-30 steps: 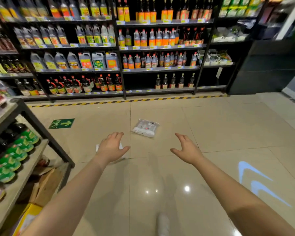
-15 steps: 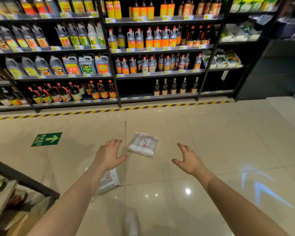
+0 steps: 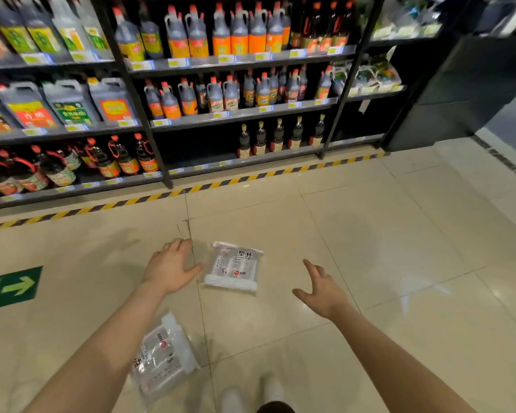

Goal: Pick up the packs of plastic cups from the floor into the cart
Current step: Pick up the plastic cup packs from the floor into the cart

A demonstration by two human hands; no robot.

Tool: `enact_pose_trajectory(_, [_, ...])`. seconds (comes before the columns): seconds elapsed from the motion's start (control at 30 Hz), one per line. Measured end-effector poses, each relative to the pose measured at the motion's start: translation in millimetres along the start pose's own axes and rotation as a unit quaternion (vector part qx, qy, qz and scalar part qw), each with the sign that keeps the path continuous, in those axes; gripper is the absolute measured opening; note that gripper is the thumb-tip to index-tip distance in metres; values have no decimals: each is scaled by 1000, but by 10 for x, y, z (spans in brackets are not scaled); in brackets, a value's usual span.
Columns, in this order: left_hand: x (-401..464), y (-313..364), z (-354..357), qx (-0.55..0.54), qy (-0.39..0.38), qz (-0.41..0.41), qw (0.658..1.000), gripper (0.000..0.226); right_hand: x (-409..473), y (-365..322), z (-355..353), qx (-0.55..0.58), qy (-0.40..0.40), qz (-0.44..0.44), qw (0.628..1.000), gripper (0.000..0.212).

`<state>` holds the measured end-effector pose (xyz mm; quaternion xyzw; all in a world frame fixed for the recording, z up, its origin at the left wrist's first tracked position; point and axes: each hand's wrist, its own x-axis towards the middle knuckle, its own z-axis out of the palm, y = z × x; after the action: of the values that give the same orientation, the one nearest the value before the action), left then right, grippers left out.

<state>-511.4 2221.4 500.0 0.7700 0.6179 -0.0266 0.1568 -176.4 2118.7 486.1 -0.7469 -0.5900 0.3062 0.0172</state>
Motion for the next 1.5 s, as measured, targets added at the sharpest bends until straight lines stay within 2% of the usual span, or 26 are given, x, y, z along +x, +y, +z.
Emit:
enact_pose_trajectory(0.33, [1709,-317,646,-61,-58,-70,994,68,1757,105,342,36,-56,50,997,82])
enact_pose_trajectory(0.5, [2541,-470,1206,-105,-50,-68,991,75,2639,198,801,68,-57,57,994,83])
enact_pose_trajectory(0.63, [2963,-758,2209,-109,-105,-79,985,77,3295,433,1533,107,-75,69,989,85])
enact_pose_trajectory(0.8, [3413,-1187,3673,-113,-130,-105,980,70,4086,881,2664,128,-88,97,983,86])
enact_pose_trajectory(0.97, [3739,-1628,5078,-111,-173,-146,968,82,4849,1225,3954,136,-126,99,978,89])
enact_pose_trajectory(1.1, [3985,-1810,5730,-157,-175,-158,959,93,5323,1350,4567,188,-107,95,972,93])
enact_pose_trajectory(1.23, [4161,-1764,6021,-296,-163,-190,922,103,5562,1396,4807,271,-90,106,953,99])
enact_pose_trajectory(1.37, [4217,-1757,5861,-304,-157,-207,916,105,5556,1350,4604,287,-91,109,947,105])
enact_pose_trajectory(1.5, [4120,-1541,5122,-296,-150,-203,921,100,5336,1095,3910,288,-91,115,946,104])
